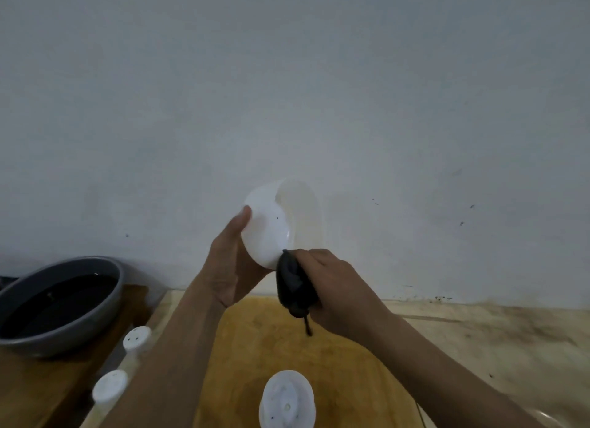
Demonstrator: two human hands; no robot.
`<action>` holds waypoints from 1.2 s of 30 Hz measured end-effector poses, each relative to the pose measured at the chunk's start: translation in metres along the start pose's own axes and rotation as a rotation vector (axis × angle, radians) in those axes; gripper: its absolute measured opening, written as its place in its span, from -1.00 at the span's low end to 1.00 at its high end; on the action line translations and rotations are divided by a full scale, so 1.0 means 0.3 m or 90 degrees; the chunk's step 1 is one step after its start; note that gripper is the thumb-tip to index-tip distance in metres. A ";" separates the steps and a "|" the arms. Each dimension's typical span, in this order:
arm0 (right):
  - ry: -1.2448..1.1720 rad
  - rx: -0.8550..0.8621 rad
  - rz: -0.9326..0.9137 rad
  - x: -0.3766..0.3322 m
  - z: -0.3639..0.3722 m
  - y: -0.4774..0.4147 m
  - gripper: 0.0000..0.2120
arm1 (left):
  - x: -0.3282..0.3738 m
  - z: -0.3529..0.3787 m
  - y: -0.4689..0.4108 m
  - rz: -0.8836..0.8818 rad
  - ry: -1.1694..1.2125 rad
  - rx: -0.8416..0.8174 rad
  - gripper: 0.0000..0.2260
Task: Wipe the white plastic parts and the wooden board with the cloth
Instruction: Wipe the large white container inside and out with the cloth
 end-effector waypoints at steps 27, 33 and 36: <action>-0.058 0.151 0.191 0.014 0.019 -0.038 -0.58 | -0.216 -0.027 0.014 -0.112 0.100 0.072 -0.47; -0.028 -0.201 0.063 -0.044 0.142 -0.091 -0.35 | -0.193 -0.131 -0.016 -0.121 0.112 0.106 -0.45; 0.062 -0.184 0.039 -0.055 0.138 -0.116 -0.41 | -0.184 -0.151 -0.024 -0.125 0.146 0.071 -0.45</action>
Point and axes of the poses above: each hand's wrist, its own y-axis away from the middle knuckle, its own z-axis out of the palm, x = y × z, the point moved 6 cm from there along -y, towards the middle knuckle, and after that the axes turned 10 degrees about x, right-handed, at the moved point
